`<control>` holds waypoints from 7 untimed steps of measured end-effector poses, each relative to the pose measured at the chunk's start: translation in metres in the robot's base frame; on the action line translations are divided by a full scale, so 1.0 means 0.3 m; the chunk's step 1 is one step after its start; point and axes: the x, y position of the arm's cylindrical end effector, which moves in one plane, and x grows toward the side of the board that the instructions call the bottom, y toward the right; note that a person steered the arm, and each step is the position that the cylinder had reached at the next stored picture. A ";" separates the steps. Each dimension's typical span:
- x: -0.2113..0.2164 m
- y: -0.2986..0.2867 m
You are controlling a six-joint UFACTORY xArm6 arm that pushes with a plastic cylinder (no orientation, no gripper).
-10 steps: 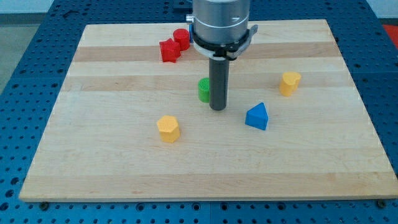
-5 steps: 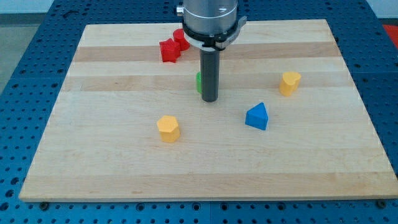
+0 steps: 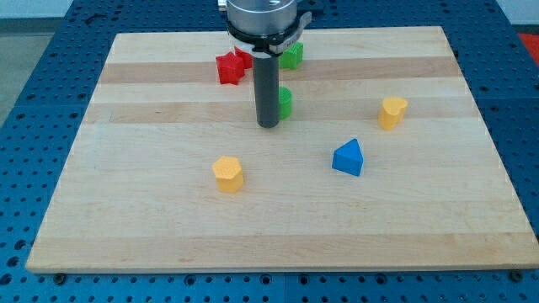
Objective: Slide the green circle towards the green star
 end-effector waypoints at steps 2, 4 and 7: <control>-0.060 0.069; -0.132 0.100; -0.182 0.169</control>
